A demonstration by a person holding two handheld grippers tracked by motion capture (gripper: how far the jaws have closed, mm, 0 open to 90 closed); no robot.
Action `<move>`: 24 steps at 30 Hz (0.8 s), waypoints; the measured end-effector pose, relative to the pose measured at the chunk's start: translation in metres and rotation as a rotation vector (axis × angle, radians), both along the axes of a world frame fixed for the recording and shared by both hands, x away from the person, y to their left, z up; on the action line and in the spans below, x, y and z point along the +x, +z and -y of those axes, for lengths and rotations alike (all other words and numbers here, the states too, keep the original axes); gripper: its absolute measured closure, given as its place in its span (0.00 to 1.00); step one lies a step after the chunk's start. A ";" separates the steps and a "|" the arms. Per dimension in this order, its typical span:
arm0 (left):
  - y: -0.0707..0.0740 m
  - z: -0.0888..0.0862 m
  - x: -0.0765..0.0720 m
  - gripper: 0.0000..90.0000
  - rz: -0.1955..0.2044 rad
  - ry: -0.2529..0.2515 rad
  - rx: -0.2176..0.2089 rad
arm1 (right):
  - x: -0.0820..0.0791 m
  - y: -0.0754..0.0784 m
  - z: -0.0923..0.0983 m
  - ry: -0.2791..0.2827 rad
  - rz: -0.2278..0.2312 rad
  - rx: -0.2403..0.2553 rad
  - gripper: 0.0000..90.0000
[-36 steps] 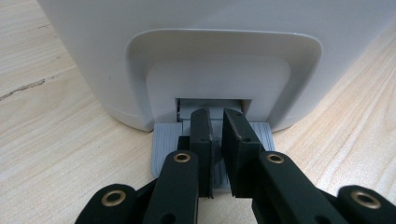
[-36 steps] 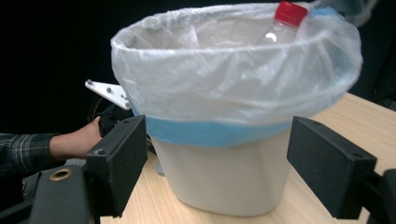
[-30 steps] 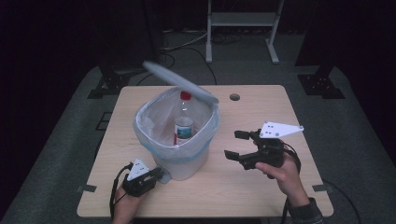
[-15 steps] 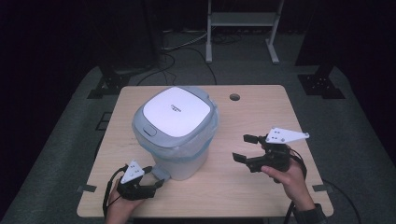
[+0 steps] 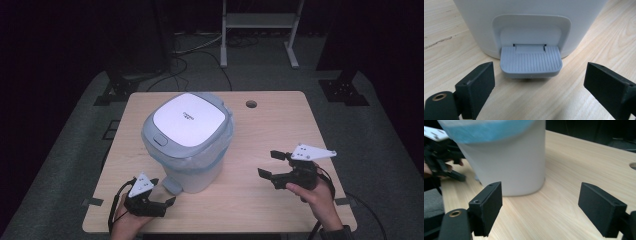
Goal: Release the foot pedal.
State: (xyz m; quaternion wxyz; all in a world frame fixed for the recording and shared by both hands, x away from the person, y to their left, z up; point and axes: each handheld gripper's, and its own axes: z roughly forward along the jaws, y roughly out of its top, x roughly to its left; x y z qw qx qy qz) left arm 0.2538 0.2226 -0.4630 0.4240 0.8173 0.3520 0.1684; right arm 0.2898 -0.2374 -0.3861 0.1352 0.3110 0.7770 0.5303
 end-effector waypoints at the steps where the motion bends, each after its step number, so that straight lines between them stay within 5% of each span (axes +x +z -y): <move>1: 0.000 -0.001 -0.001 0.09 0.001 0.000 -0.001 | 0.000 -0.002 0.001 -0.005 0.000 -0.007 0.20; 24: -0.009 -0.015 -0.011 0.01 -0.031 -0.007 0.075 | 0.001 -0.055 0.029 -0.134 -0.080 -0.169 0.19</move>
